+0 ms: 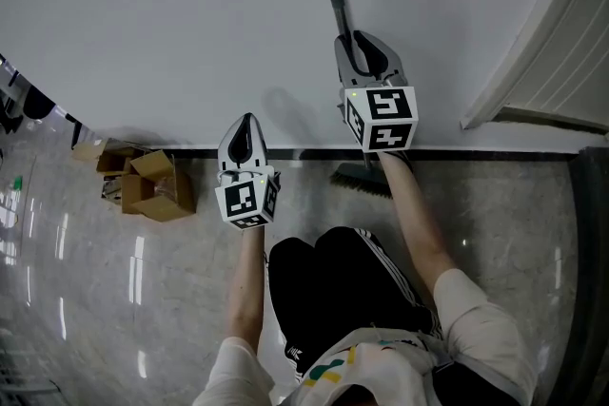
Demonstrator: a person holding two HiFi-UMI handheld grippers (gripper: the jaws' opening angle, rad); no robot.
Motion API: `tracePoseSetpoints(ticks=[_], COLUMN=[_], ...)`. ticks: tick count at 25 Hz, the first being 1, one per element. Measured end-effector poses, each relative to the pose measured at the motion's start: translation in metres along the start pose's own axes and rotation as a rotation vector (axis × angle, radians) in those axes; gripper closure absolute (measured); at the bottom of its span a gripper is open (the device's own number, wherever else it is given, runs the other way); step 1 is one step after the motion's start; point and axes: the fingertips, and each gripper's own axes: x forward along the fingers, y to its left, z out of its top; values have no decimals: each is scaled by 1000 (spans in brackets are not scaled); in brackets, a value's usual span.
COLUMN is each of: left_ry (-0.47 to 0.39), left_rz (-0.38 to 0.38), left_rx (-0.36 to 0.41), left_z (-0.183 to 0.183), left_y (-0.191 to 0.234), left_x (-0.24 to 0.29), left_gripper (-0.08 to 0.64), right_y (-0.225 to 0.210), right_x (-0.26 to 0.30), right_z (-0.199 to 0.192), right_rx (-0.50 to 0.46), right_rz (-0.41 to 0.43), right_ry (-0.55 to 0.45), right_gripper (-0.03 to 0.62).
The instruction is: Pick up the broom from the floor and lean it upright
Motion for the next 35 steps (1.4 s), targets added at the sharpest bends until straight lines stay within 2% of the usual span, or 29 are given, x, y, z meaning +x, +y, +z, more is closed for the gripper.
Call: tracePoseSetpoints(ticks=[4, 10, 17, 19, 22, 26, 30, 35], left_ry=[-7, -33, -43, -35, -19, -6, 10, 28], left_rz=[-2, -14, -15, -12, -20, -27, -48, -49], left_rx=[-4, -9, -97, -116, -119, -128, -106, -93], left_z=[5, 24, 45, 44, 37, 28, 19, -4], left_y=[-1, -1, -1, -2, -4, -9, -15, -14], left_x=[0, 2, -11, -15, -18, -21, -23, -27], left_gripper=[515, 515, 515, 515, 515, 515, 515, 515], right_y=[5, 19, 57, 66, 80, 100, 109, 119], right_x=[-6, -28, -39, -45, -57, -70, -74, -76], right_z=[14, 43, 48, 42, 29, 0, -30, -64], right_rx=[4, 36, 48, 50, 58, 85, 117, 153], right_rz=[25, 79, 196, 208, 231, 294, 319, 354], right_ry=[-32, -91, -82, -67, -43, 23, 87, 118], right_gripper=[466, 465, 466, 470, 579, 580, 580, 580])
